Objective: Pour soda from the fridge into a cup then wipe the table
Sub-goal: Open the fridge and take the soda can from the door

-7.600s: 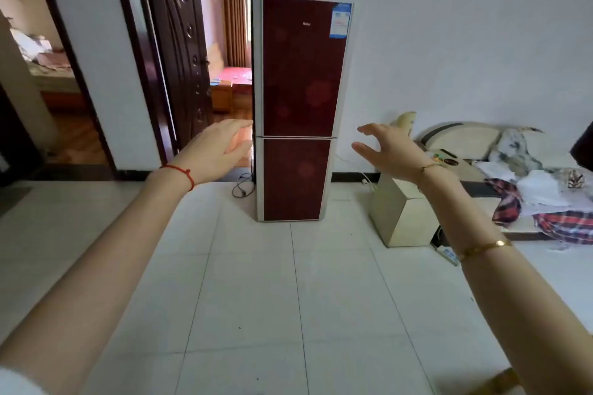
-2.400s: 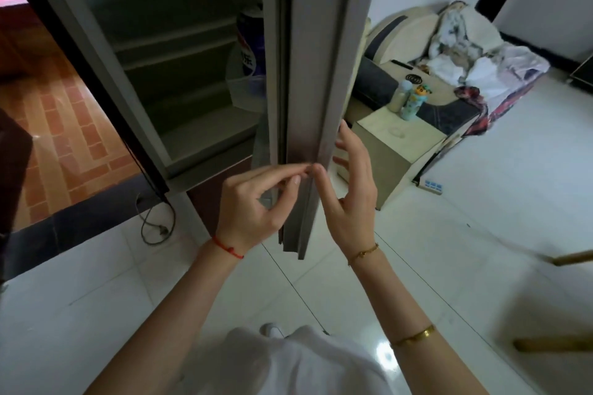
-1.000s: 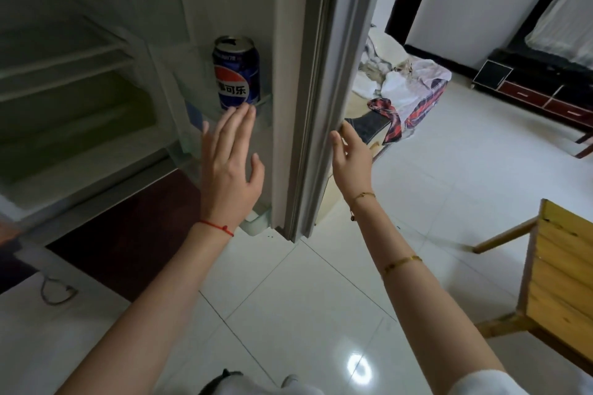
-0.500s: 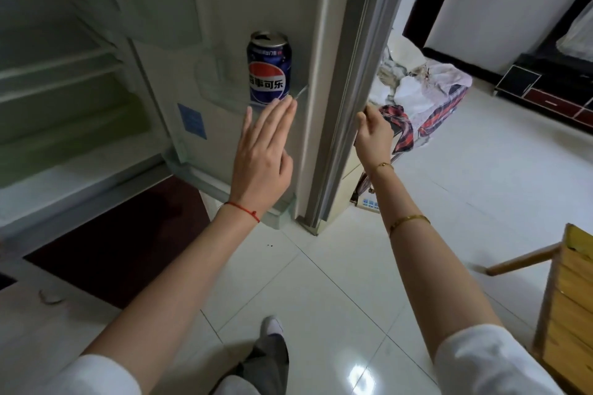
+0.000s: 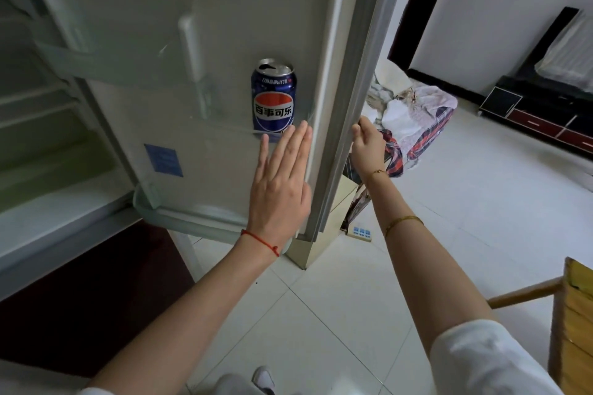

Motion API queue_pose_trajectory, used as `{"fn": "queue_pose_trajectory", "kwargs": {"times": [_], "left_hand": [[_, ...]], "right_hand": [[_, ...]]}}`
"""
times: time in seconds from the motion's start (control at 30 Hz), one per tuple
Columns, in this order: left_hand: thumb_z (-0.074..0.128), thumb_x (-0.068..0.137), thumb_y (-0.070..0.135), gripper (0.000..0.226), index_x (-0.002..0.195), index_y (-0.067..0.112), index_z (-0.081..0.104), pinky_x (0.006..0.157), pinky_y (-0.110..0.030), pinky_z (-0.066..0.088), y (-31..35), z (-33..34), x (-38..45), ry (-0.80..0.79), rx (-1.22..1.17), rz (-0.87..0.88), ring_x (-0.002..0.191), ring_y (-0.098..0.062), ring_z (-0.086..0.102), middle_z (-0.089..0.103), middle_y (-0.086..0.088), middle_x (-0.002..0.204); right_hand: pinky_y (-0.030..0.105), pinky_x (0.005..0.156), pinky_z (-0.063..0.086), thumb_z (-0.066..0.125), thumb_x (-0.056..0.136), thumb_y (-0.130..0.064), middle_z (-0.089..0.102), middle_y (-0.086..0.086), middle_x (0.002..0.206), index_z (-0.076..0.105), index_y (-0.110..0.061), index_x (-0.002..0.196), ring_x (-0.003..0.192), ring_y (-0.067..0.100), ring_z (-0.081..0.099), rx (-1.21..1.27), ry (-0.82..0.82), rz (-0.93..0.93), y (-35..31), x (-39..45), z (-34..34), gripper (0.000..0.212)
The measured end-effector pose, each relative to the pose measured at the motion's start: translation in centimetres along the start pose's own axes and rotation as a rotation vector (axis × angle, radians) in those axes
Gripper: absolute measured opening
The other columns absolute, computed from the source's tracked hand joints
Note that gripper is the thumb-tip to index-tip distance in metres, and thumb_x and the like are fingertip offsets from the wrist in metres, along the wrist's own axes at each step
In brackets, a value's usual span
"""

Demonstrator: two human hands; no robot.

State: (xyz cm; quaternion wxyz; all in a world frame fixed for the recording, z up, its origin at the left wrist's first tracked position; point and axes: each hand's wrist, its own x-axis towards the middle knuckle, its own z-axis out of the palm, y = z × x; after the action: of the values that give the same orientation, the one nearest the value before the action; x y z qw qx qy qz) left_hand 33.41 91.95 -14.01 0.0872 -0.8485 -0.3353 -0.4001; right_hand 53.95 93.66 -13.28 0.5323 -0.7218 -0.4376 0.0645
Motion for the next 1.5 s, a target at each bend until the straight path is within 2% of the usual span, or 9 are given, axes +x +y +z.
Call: {"fn": "queue_pose_trajectory", "kwargs": {"times": [0.3, 0.6, 0.77, 0.93, 1.0, 1.1, 1.27, 1.43, 1.5], "left_hand": [[0.047, 0.086, 0.009, 0.067, 0.151, 0.005, 0.031, 0.124, -0.045, 0.008, 0.2, 3.2, 3.5, 0.017, -0.002, 0.019, 0.149, -0.023, 0.024, 0.029, -0.008, 0.159], [0.051, 0.086, 0.011, 0.073, 0.154, 0.006, 0.025, 0.124, -0.046, 0.003, 0.7, 6.3, 6.3, -0.026, 0.087, -0.019, 0.151, -0.021, 0.017, 0.022, -0.007, 0.162], [0.052, 0.089, 0.011, 0.071, 0.154, 0.007, 0.023, 0.124, -0.047, 0.006, 1.4, 8.0, 7.9, -0.038, 0.099, -0.081, 0.151, -0.019, 0.016, 0.022, -0.007, 0.162], [0.054, 0.089, 0.009, 0.066, 0.151, 0.004, 0.031, 0.123, -0.048, 0.013, 2.2, 8.9, 9.4, 0.031, 0.051, -0.134, 0.15, -0.021, 0.022, 0.031, -0.009, 0.159], [0.054, 0.09, 0.009, 0.064, 0.15, 0.004, 0.033, 0.123, -0.048, 0.013, 2.6, 8.8, 10.1, 0.089, 0.038, -0.193, 0.149, -0.022, 0.023, 0.032, -0.01, 0.158], [0.055, 0.09, 0.012, 0.066, 0.151, 0.005, 0.032, 0.123, -0.045, 0.016, 2.7, 8.2, 11.7, 0.199, -0.003, -0.321, 0.148, -0.023, 0.025, 0.03, -0.01, 0.158], [0.067, 0.087, 0.026, 0.082, 0.153, 0.004, 0.023, 0.116, -0.011, 0.008, 1.4, 6.7, 15.2, 0.275, -0.073, -0.618, 0.147, -0.024, 0.024, 0.027, -0.014, 0.157], [0.08, 0.077, 0.035, 0.096, 0.15, 0.002, 0.027, 0.116, -0.032, 0.029, -1.2, 6.3, 18.0, 0.142, -0.205, -0.879, 0.141, -0.027, 0.036, 0.037, -0.014, 0.153], [0.083, 0.073, 0.034, 0.086, 0.141, 0.002, 0.04, 0.104, -0.028, 0.039, -1.7, 6.1, 18.7, 0.12, -0.256, -0.931, 0.13, -0.025, 0.05, 0.051, -0.012, 0.142]], "right_hand": [[0.029, 0.065, 0.029, 0.035, 0.1, -0.006, 0.049, 0.025, 0.082, 0.046, 0.006, 0.087, 0.072, 0.017, 0.037, 0.042, -0.033, 0.036, 2.2, 5.7, 1.5, 0.021], [0.024, 0.059, 0.031, 0.035, 0.103, -0.01, 0.049, 0.016, 0.081, 0.052, 0.0, 0.089, 0.064, 0.015, 0.039, 0.125, -0.104, -0.015, 3.3, 9.8, 2.4, 0.024], [0.015, 0.061, 0.033, 0.042, 0.102, -0.02, 0.044, -0.014, 0.071, 0.043, -0.034, 0.073, 0.066, -0.001, 0.04, 0.179, -0.163, -0.008, 4.5, 12.7, 2.6, 0.032], [0.022, 0.07, 0.046, 0.043, 0.101, -0.029, 0.056, -0.001, 0.079, 0.057, -0.014, 0.089, 0.073, 0.009, 0.052, 0.216, -0.264, -0.01, 5.8, 15.0, 2.8, 0.024], [0.037, 0.075, 0.052, 0.04, 0.1, -0.034, 0.06, 0.003, 0.085, 0.06, -0.012, 0.096, 0.08, 0.016, 0.057, 0.261, -0.297, 0.003, 6.1, 15.7, 3.0, 0.029], [0.029, 0.083, 0.045, 0.036, 0.103, -0.032, 0.061, 0.004, 0.098, 0.06, -0.008, 0.108, 0.09, 0.013, 0.054, 0.308, -0.341, 0.034, 6.2, 16.4, 3.1, 0.035], [0.035, 0.109, 0.03, 0.031, 0.104, -0.038, 0.051, -0.001, 0.123, 0.049, -0.015, 0.138, 0.117, 0.013, 0.042, 0.351, -0.416, 0.107, 6.4, 16.8, 3.1, 0.045], [0.045, 0.119, 0.025, 0.028, 0.101, -0.048, 0.05, 0.002, 0.139, 0.047, -0.02, 0.139, 0.134, 0.019, 0.04, 0.395, -0.439, 0.129, 6.9, 16.4, 3.1, 0.051], [0.048, 0.117, 0.029, 0.029, 0.097, -0.053, 0.053, 0.001, 0.137, 0.053, -0.02, 0.13, 0.133, 0.021, 0.043, 0.395, -0.448, 0.131, 7.2, 16.4, 3.2, 0.053]]}}
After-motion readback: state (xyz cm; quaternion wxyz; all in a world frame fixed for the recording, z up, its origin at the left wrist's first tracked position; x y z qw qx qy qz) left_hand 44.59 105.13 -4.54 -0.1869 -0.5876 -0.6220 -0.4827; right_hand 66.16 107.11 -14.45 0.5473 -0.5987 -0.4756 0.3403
